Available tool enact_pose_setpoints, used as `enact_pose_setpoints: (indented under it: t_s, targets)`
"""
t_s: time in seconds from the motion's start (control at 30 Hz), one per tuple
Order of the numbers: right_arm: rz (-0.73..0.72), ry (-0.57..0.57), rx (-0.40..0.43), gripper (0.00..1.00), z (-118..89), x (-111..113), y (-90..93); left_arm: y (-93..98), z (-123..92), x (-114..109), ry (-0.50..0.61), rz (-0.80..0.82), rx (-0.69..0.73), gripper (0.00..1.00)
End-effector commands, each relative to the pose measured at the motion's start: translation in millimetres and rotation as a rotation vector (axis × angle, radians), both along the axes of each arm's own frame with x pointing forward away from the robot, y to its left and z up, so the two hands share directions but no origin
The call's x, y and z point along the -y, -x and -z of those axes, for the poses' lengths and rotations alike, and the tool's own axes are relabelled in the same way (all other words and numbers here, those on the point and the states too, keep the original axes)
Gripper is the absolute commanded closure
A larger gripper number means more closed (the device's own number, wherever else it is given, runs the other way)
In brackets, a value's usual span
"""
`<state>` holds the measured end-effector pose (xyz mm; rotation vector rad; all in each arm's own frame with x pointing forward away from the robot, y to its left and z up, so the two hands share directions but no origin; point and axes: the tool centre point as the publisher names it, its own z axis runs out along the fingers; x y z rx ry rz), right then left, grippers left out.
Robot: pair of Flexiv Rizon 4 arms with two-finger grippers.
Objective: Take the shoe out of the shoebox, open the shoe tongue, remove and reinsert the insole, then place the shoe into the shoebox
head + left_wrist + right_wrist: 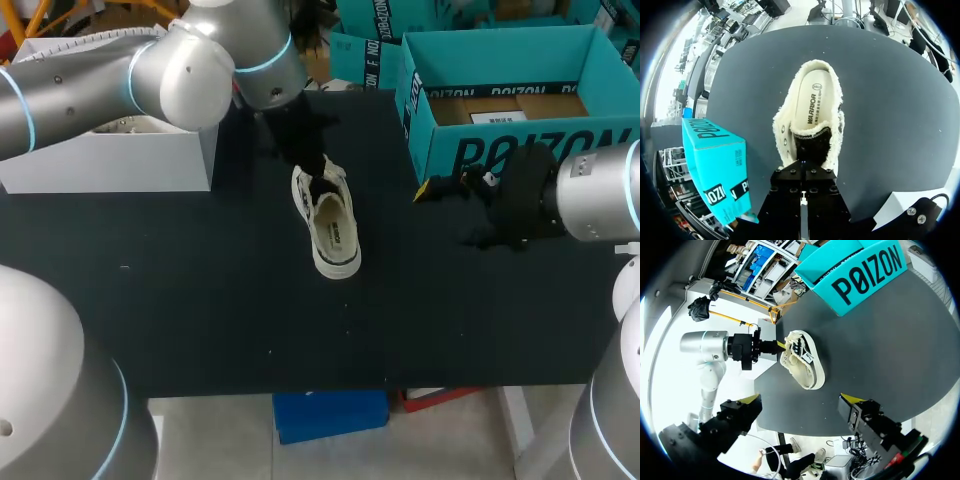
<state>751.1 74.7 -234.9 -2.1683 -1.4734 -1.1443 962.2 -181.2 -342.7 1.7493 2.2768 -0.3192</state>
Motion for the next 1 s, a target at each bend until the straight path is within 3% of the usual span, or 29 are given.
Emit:
enact_pose_setpoints:
  t_s: [0.03, 0.33, 0.7, 0.9, 1.0]
  targets:
    - [0.003, 0.004, -0.001, 0.0, 0, -3, -0.9, -4.5, 15, 12, 0.025, 0.011, -0.015, 1.0]
    - [0.003, 0.004, -0.001, 0.0, 0, -3, -0.9, 7.3, 29, 19, 0.03, 0.022, -0.052, 1.0]
    - [0.003, 0.004, -0.001, 0.0, 0, -3, -0.9, 23.2, 35, 4, 0.033, -0.002, -0.09, 1.0]
    - [0.003, 0.004, -0.001, 0.0, 0, -3, -0.9, 16.5, 12, -8, 0.037, -0.023, -0.037, 1.0]
    - [0.003, 0.004, -0.001, 0.0, 0, -3, -0.9, 13.3, -6, -13, 0.037, -0.018, -0.005, 0.91]
